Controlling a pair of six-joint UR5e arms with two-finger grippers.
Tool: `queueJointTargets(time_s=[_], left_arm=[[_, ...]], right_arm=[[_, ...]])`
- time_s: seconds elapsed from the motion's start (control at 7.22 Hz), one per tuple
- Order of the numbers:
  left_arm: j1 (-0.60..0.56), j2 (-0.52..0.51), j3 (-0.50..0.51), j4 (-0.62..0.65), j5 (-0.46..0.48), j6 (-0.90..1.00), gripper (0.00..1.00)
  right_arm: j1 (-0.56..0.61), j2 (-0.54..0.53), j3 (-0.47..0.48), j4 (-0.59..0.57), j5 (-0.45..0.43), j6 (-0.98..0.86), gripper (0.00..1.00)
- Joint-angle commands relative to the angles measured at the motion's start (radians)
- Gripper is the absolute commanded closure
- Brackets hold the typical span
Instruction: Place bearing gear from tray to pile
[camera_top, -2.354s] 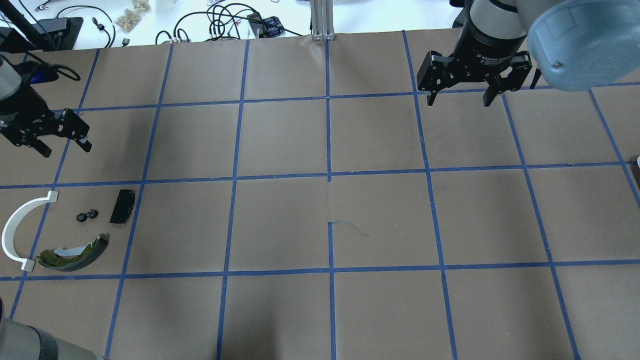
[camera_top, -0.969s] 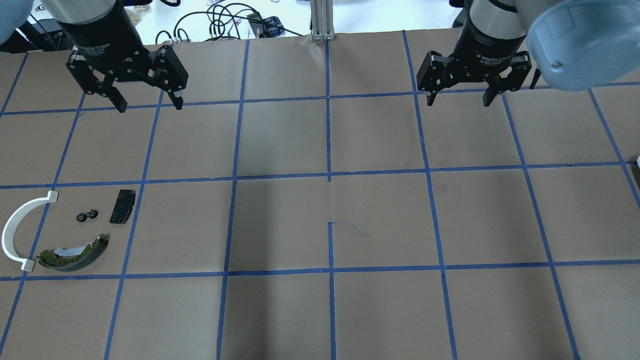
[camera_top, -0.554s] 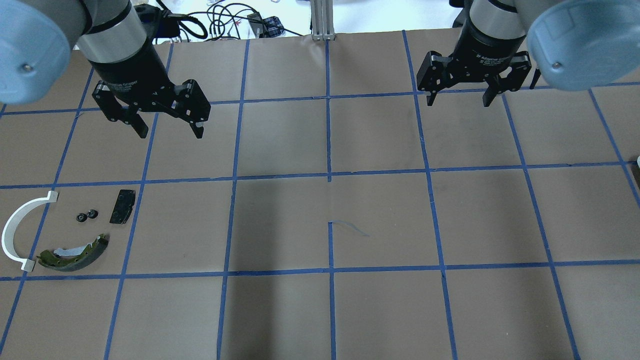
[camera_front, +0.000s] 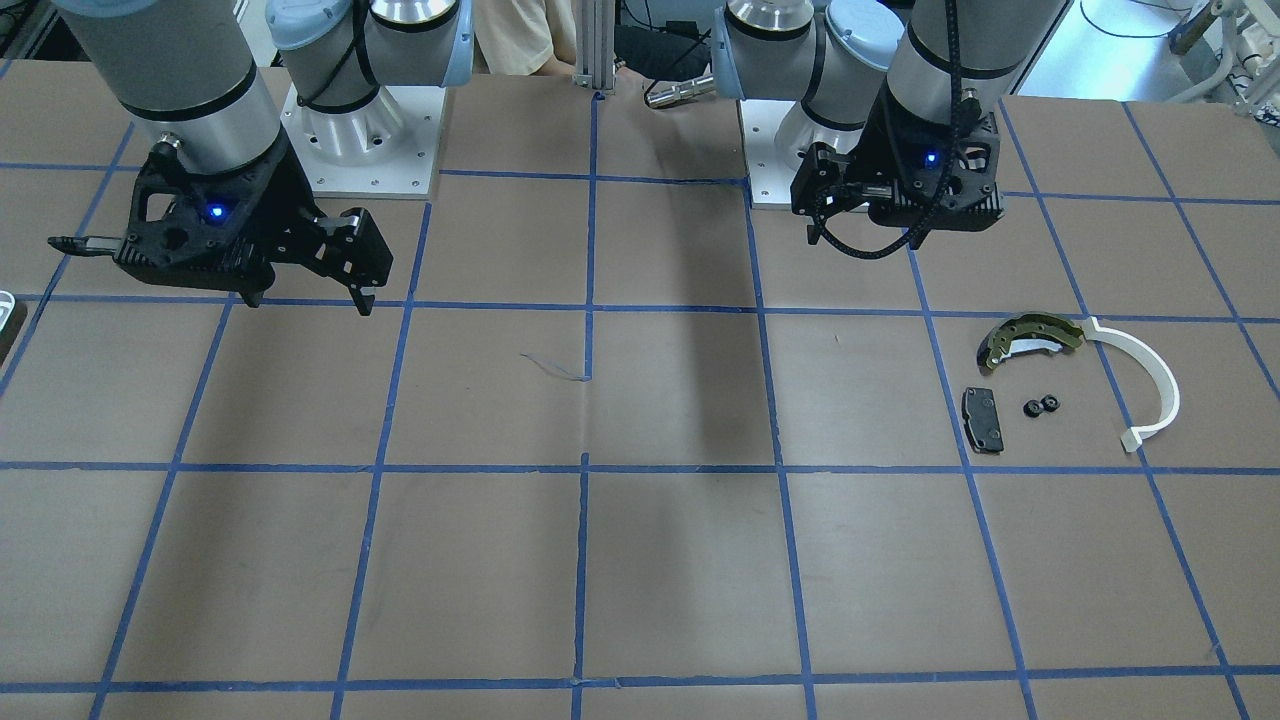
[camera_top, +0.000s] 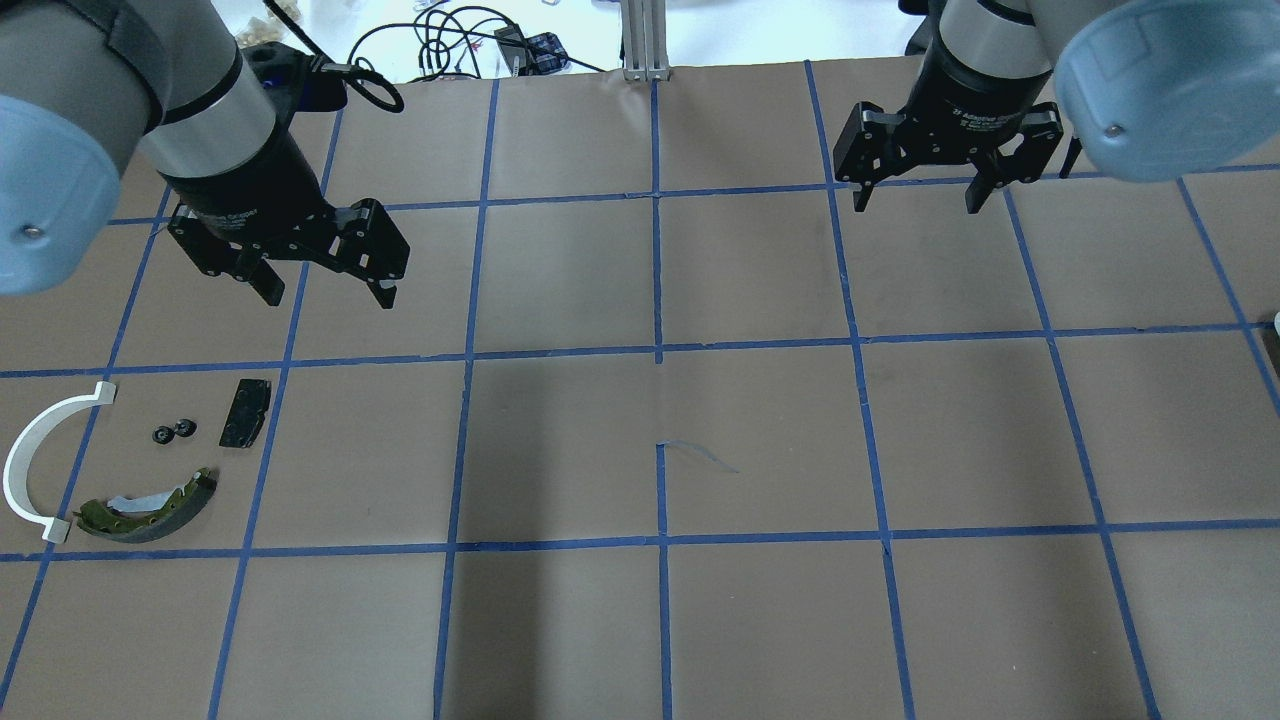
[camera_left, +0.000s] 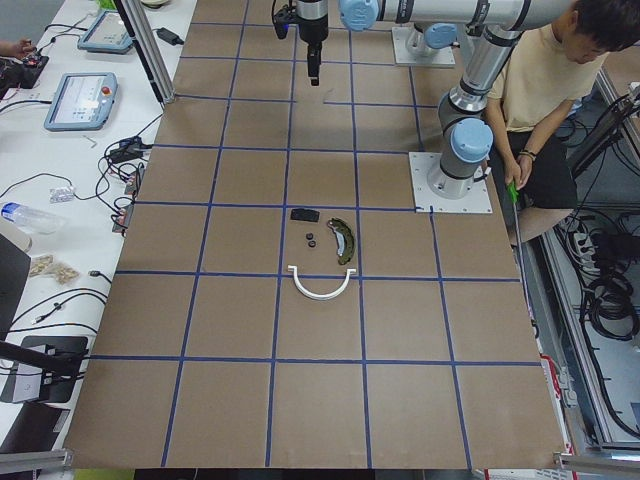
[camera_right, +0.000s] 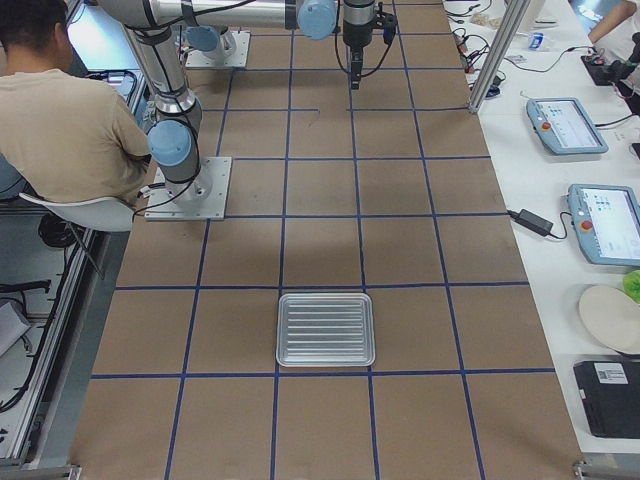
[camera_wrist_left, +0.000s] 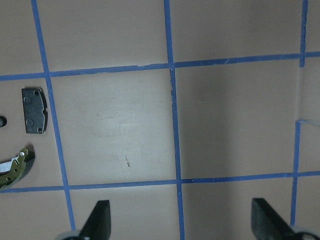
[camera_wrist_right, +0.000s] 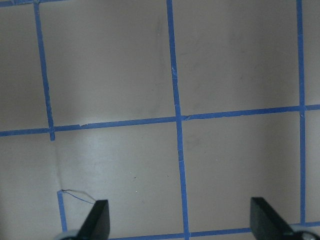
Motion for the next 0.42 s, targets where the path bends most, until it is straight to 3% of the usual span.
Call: queueJointTargets(time_s=[0.0, 0.28], left_arm=[[0.006, 0.004, 0.0, 0.003, 0.0, 0.002, 0.0], [0.006, 0.004, -0.001, 0.001, 0.003, 0.002, 0.0]], right_arm=[[0.0, 0.0, 0.0, 0.0, 0.0, -0.001, 0.0], [0.0, 0.0, 0.0, 0.002, 0.0, 0.001, 0.0]])
